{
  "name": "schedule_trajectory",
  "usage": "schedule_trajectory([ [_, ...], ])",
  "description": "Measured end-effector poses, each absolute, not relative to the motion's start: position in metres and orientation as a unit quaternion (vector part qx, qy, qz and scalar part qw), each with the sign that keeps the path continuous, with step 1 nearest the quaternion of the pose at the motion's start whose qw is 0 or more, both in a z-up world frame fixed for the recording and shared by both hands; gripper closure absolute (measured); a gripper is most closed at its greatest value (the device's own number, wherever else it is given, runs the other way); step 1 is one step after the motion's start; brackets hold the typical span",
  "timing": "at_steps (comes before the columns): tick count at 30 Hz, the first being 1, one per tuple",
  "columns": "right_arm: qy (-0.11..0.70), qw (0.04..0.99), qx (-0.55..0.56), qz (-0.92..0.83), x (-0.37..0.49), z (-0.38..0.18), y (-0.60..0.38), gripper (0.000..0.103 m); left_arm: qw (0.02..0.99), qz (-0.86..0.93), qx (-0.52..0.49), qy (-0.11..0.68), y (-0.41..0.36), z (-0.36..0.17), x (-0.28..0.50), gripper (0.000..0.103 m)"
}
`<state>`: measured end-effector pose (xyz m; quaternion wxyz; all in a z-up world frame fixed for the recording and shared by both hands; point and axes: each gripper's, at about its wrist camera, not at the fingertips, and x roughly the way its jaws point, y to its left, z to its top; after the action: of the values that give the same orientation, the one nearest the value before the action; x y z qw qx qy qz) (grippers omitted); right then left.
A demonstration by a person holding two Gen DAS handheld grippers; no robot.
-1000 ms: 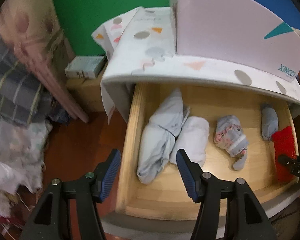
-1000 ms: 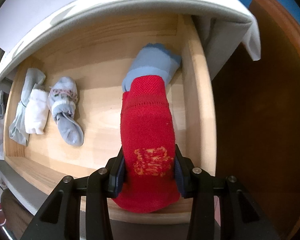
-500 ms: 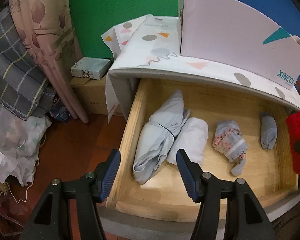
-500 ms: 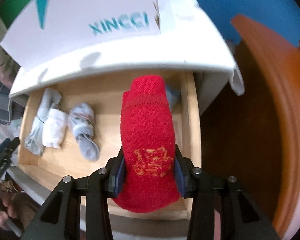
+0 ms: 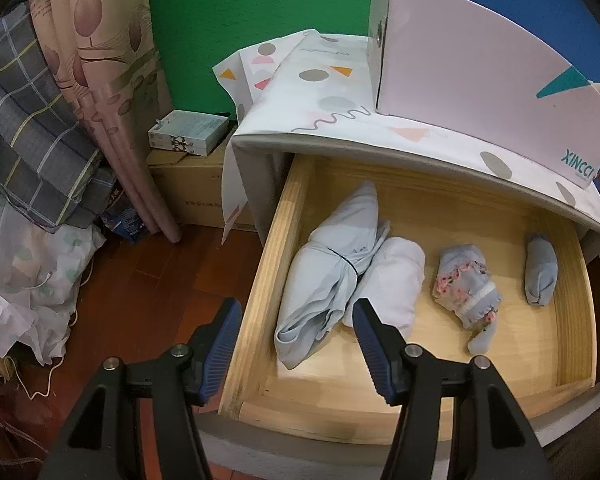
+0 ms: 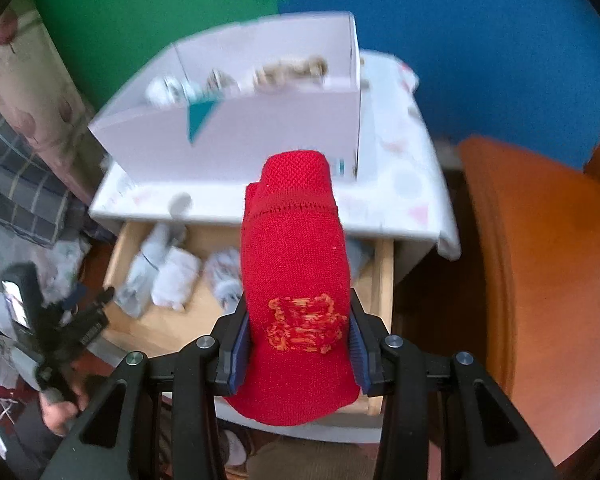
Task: Take underwear out of drawer
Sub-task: 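Carry the red knit sock up over the white box with the right gripper, then open the right gripper to drop the red sock into the box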
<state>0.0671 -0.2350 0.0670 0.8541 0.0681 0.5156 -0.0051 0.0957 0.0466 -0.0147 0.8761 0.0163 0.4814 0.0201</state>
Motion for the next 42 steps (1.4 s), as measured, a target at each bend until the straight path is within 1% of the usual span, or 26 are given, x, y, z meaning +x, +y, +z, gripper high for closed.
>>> schedule_trajectory([
  [7,0.464,0.884,0.055,-0.008,0.106,0.13,-0.232,0.064,0.877,0.023,0.015,0.48,0.048,-0.015,0.095,0.044],
  [13,0.442,0.896,0.048,-0.008,0.163,0.161,-0.219,0.064,0.877,0.025,0.002,0.479,0.054,-0.015,0.096,0.044],
  [18,0.457,0.888,0.037,-0.017,0.214,0.151,-0.206,0.064,0.877,0.026,-0.013,0.48,0.061,-0.014,0.096,0.044],
  [25,0.503,0.864,0.021,-0.026,0.268,0.106,-0.191,0.062,0.874,0.026,-0.025,0.485,0.067,-0.018,0.099,0.044],
  [26,0.504,0.863,0.015,-0.029,0.273,0.102,-0.189,0.06,0.873,0.025,-0.026,0.486,0.067,-0.019,0.099,0.044],
  [29,0.51,0.86,0.017,-0.031,0.281,0.093,-0.186,0.055,0.872,0.024,-0.026,0.488,0.067,-0.02,0.1,0.044],
  [34,0.518,0.855,0.011,-0.03,0.287,0.086,-0.181,0.05,0.871,0.024,-0.029,0.49,0.068,-0.021,0.1,0.044],
  [38,0.519,0.854,0.021,-0.028,0.286,0.088,-0.185,0.048,0.872,0.026,-0.029,0.488,0.068,-0.021,0.099,0.044],
  [42,0.517,0.855,0.02,-0.026,0.276,0.096,-0.188,0.044,0.872,0.028,-0.027,0.488,0.067,-0.02,0.099,0.044],
])
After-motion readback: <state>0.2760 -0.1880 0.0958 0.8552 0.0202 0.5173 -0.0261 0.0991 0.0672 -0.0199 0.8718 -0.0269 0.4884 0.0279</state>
